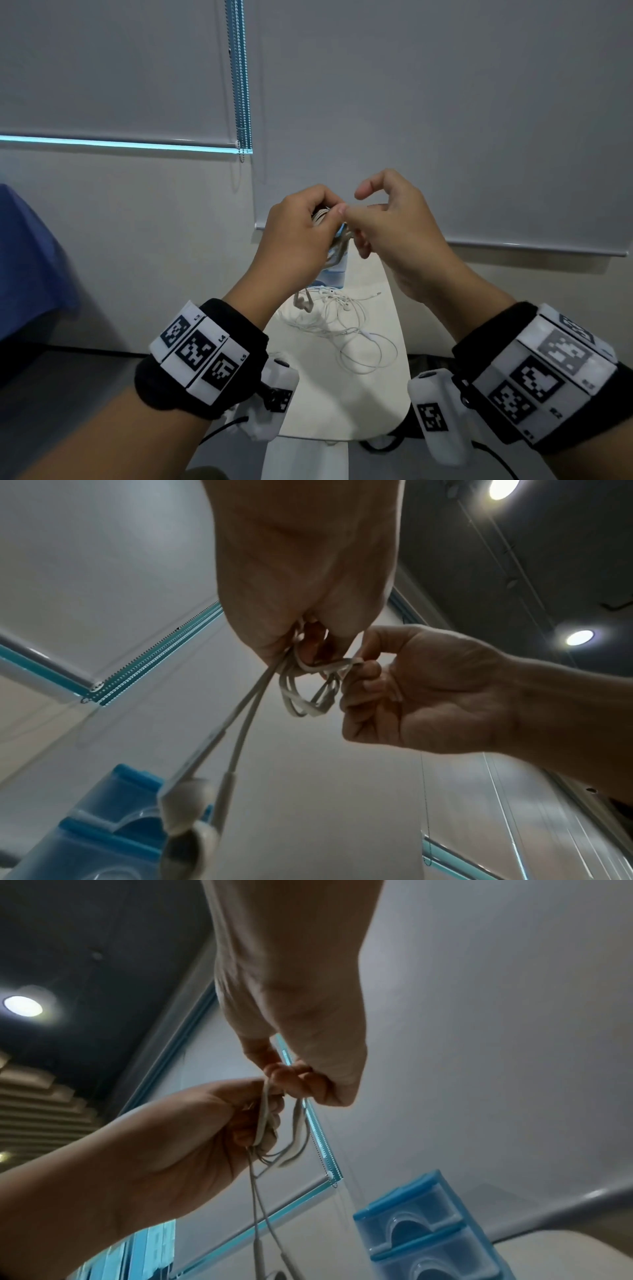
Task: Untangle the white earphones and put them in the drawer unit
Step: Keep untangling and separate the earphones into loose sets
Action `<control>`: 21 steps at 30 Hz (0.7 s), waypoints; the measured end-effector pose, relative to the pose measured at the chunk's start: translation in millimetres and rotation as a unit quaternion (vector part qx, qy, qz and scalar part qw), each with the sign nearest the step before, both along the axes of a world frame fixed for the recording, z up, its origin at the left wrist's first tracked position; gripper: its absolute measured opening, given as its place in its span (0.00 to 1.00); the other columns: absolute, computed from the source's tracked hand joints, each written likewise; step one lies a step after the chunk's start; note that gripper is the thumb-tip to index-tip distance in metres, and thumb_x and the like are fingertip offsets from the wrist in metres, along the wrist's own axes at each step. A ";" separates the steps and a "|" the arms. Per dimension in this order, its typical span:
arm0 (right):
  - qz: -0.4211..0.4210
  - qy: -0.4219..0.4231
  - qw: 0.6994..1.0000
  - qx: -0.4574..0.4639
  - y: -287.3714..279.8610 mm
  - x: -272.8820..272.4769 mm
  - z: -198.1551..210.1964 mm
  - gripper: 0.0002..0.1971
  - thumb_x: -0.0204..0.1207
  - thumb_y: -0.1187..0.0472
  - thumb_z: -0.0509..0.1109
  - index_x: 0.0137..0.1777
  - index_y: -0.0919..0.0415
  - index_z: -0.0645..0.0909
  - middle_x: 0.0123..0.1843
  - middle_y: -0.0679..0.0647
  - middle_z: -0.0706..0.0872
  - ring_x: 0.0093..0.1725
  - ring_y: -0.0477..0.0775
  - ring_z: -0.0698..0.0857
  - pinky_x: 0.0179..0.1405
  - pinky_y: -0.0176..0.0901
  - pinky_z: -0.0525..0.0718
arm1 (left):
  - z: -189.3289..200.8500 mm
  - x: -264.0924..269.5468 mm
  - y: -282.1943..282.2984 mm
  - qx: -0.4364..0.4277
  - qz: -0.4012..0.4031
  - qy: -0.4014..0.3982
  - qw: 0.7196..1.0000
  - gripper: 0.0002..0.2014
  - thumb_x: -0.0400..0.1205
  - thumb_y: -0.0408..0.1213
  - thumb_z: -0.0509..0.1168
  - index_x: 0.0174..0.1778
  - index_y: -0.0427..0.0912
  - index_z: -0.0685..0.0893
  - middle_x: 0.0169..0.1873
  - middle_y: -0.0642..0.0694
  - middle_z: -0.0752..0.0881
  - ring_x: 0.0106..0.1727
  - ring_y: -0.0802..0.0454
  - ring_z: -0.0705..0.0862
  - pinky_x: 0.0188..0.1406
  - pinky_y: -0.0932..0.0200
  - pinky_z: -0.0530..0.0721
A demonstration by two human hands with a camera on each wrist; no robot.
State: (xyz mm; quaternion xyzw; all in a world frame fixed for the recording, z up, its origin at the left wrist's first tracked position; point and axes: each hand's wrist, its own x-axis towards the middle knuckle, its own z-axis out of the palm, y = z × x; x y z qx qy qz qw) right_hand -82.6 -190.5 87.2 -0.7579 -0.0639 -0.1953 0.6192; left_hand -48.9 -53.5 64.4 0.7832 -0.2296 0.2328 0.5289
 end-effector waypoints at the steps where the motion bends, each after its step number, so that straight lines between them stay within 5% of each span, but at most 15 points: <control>1: 0.000 0.001 1.000 0.023 -0.1 0.9 -0.2 0.14 0.75 0.67 0.75 0.56 0.59 0.75 0.27 0.55 0.79 0.24 0.51 0.74 0.24 0.41 0.76 | 1.8 -0.3 -0.5 -0.001 -0.002 0.002 1.000 0.07 0.87 0.39 0.68 0.46 0.45 0.89 0.37 0.52 0.89 0.39 0.55 0.85 0.42 0.56 0.83; 7: -0.075 -0.056 0.987 -0.130 -4.9 2.6 -0.1 0.16 0.73 0.63 0.76 0.57 0.51 0.76 0.34 0.58 0.90 0.32 0.55 0.88 0.27 0.37 0.80 | 0.6 0.4 -4.6 -0.045 -0.007 0.032 0.998 0.06 0.88 0.40 0.67 0.48 0.46 0.89 0.44 0.53 0.91 0.48 0.52 0.89 0.50 0.47 0.88; 10: -0.028 0.007 0.998 -0.064 -9.4 6.2 -1.2 0.17 0.74 0.68 0.76 0.59 0.54 0.80 0.37 0.60 0.90 0.29 0.50 0.86 0.26 0.33 0.77 | -4.3 3.0 -4.7 -0.078 -0.021 0.059 0.995 0.07 0.88 0.41 0.68 0.46 0.47 0.89 0.42 0.53 0.91 0.47 0.49 0.90 0.51 0.38 0.89; 14: -0.002 0.084 0.996 -0.016 -22.1 10.0 -7.9 0.06 0.76 0.60 0.79 0.51 0.58 0.88 0.40 0.57 0.91 0.32 0.50 0.84 0.36 0.44 0.77 | -7.8 6.9 -0.4 -0.083 -0.024 0.066 0.994 0.09 0.89 0.41 0.66 0.47 0.47 0.91 0.32 0.62 0.87 0.32 0.65 0.80 0.40 0.58 0.77; 17: 0.043 0.100 0.994 -0.030 -24.0 8.7 -13.0 0.07 0.76 0.54 0.80 0.46 0.58 0.91 0.42 0.54 0.91 0.36 0.49 0.84 0.43 0.47 0.78 | -8.9 6.6 0.3 -0.084 -0.034 0.078 0.993 0.10 0.90 0.41 0.65 0.48 0.46 0.90 0.29 0.63 0.84 0.28 0.66 0.79 0.33 0.65 0.76; 21: 0.024 0.062 0.997 -0.048 -17.7 7.6 -14.0 0.12 0.72 0.52 0.84 0.48 0.57 0.89 0.42 0.56 0.91 0.35 0.48 0.85 0.39 0.43 0.79 | -9.8 5.9 0.4 -0.100 -0.052 0.076 0.991 0.09 0.90 0.40 0.66 0.48 0.44 0.90 0.36 0.51 0.89 0.37 0.57 0.86 0.39 0.56 0.84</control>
